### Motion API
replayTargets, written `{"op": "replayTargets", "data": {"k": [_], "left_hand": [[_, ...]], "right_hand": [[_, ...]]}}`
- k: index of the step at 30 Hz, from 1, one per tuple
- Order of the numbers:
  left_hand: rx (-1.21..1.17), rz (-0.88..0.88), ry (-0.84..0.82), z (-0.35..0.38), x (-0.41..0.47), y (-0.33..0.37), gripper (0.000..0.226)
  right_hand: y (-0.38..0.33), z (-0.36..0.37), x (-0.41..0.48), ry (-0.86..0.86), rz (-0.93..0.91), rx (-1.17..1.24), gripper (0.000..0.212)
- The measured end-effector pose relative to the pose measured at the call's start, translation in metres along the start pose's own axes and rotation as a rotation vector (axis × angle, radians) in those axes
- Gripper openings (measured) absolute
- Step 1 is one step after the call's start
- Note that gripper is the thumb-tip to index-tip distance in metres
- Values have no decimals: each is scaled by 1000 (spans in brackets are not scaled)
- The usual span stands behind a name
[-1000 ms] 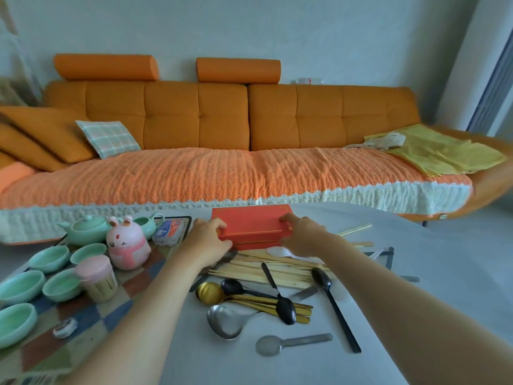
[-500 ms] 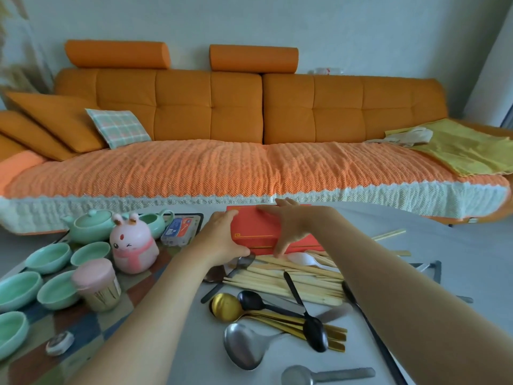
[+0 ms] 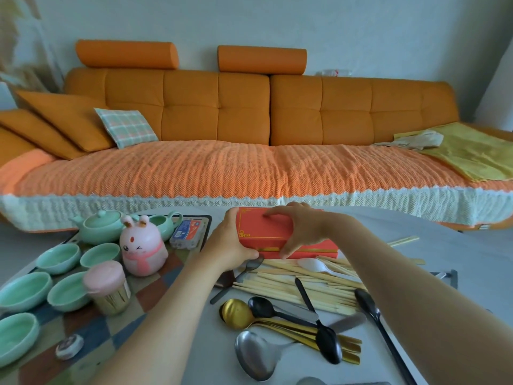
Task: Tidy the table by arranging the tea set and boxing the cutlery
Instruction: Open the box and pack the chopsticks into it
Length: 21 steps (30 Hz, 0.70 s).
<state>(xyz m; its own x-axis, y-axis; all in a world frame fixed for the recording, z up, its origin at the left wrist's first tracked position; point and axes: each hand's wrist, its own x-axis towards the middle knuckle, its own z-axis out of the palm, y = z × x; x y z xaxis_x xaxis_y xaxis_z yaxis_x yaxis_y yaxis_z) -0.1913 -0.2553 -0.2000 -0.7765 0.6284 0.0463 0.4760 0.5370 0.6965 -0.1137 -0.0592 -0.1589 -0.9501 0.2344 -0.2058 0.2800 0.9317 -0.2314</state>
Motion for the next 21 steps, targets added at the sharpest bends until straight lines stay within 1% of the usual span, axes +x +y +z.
{"op": "replayTargets", "data": {"k": [3,6,8,10,11,13,15,18,21], "left_hand": [[-36,-13,-5,1,-2,1,106],[-35,-5,15,1,-4,1,107],[-39,20,24,1,-3,1,114],[10,65,71,-3,-3,4,115],[60,105,107,-7,-2,6,110],[164,203,140,-14,0,12,90],[221,253,108,-17,-1,19,71],[218,229,33,-14,-1,25,63],[213,221,14,-11,-1,36,58]], "right_hand": [[0,-1,-5,40,2,-5,103],[-2,-2,-9,140,-13,-97,104],[-4,-3,-10,207,-40,-156,106],[-5,-8,-12,235,-54,-137,106],[-5,-10,-13,234,-56,-119,105],[-3,-13,-16,231,-52,-97,103],[1,-11,-20,211,-32,-68,99],[7,-7,-26,169,-21,-4,90],[9,-6,-31,255,-102,-101,70]]}}
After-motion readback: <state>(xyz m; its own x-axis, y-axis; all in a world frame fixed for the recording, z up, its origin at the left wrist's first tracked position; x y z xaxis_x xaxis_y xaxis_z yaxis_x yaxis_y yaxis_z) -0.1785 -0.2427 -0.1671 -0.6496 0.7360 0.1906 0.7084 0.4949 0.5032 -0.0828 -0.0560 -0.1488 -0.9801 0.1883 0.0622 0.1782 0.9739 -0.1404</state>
